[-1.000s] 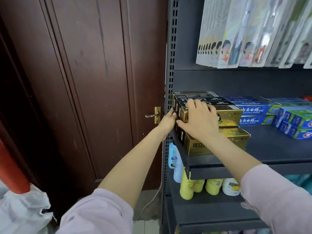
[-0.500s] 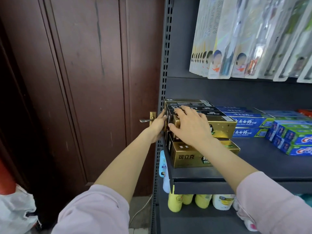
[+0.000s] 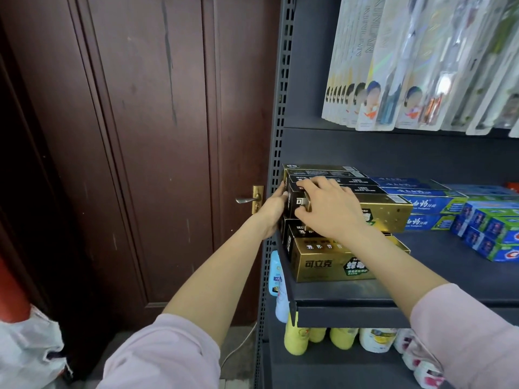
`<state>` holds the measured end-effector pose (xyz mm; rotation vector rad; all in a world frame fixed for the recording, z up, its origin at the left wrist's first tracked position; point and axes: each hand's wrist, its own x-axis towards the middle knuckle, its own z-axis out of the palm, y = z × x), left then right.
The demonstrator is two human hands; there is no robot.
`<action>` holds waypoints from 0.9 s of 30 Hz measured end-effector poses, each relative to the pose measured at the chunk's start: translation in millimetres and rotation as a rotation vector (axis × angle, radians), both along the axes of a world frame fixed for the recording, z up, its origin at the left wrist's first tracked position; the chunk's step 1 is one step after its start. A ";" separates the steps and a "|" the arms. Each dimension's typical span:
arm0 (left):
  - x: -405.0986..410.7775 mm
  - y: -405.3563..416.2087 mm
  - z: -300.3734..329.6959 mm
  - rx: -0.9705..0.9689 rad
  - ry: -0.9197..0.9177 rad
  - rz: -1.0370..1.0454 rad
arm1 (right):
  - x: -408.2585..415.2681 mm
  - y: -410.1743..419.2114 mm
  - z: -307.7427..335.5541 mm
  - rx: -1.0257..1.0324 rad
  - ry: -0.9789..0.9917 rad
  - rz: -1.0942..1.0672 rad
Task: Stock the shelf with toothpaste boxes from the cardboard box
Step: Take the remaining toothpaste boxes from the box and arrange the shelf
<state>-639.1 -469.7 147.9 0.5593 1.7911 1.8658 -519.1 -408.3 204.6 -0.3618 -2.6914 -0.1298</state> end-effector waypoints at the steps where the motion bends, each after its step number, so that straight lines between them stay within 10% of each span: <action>1: -2.9 4.0 -3.3 0.003 -0.003 0.004 | -0.2 0.9 0.3 0.000 -0.001 0.003; 27: 12.5 7.7 8.6 0.110 -0.127 0.002 | 6.4 17.7 -0.7 -0.023 0.000 0.018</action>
